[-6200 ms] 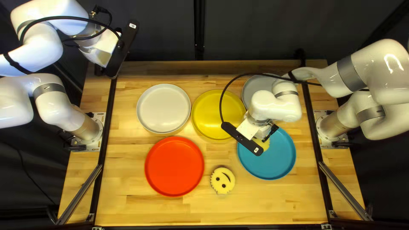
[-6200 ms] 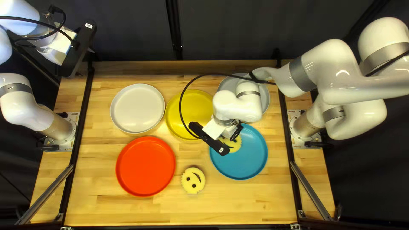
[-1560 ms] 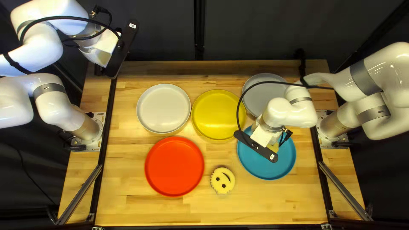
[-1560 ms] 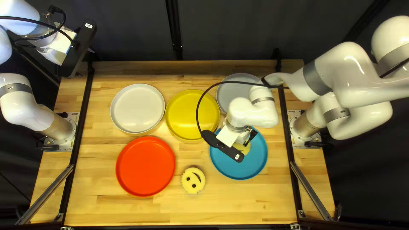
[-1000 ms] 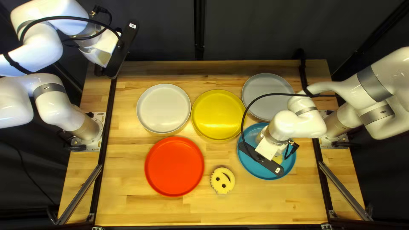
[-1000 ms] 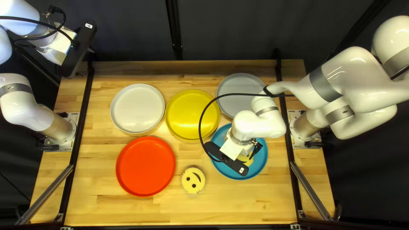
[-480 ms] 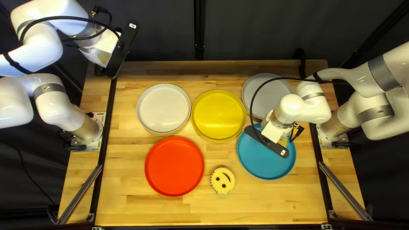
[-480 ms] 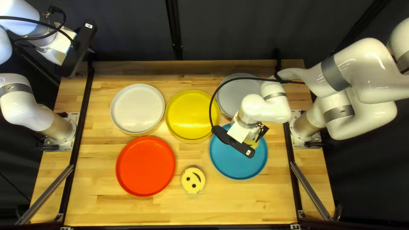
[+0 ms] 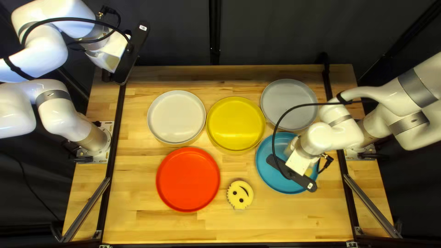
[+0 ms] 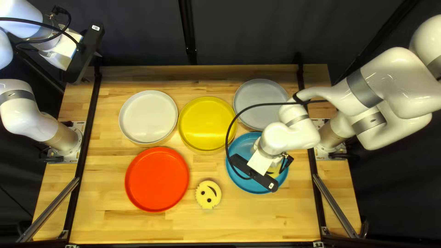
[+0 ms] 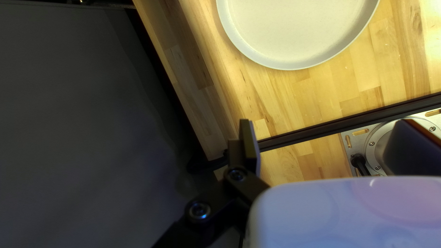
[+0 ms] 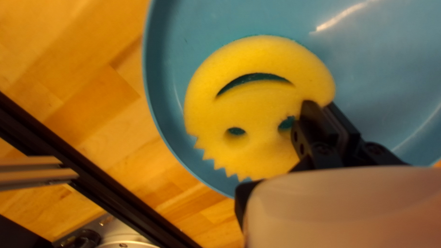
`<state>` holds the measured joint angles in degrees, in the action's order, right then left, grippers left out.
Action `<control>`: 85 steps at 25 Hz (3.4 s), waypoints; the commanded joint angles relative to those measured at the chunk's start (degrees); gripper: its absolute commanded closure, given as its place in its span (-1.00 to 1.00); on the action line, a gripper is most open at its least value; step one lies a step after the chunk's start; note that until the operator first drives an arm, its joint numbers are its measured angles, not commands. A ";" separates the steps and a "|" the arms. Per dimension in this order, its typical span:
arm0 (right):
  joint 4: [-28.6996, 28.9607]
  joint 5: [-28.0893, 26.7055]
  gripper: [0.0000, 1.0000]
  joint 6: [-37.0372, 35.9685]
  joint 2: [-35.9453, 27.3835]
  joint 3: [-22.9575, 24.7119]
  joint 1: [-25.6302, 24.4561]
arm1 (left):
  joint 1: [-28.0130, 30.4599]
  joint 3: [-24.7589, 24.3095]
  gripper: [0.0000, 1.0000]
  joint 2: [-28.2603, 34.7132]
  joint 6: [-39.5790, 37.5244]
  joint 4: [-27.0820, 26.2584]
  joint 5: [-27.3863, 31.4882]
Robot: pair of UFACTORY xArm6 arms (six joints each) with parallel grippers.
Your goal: Pick up sponge and scrub the plate
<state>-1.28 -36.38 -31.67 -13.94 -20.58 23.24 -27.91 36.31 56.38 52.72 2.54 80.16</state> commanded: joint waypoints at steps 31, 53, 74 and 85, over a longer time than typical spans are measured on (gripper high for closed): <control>-4.04 -0.93 1.00 2.10 3.84 -3.55 3.91 | 0.00 0.00 -1.00 0.00 0.00 0.00 0.00; -2.90 -1.74 1.00 -9.21 -3.53 2.87 -8.48 | 0.00 0.00 -1.00 0.00 0.00 0.00 0.00; -1.59 0.31 1.00 -12.65 4.42 -3.71 -9.78 | 0.00 0.00 -1.00 0.00 0.00 0.00 0.00; 1.09 -0.65 1.00 -19.48 1.42 -1.17 -17.45 | 0.00 0.00 -1.00 0.00 0.00 0.00 0.00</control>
<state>-0.54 -37.00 -51.56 -12.68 -21.54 5.27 -27.91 36.31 56.38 52.72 2.54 80.16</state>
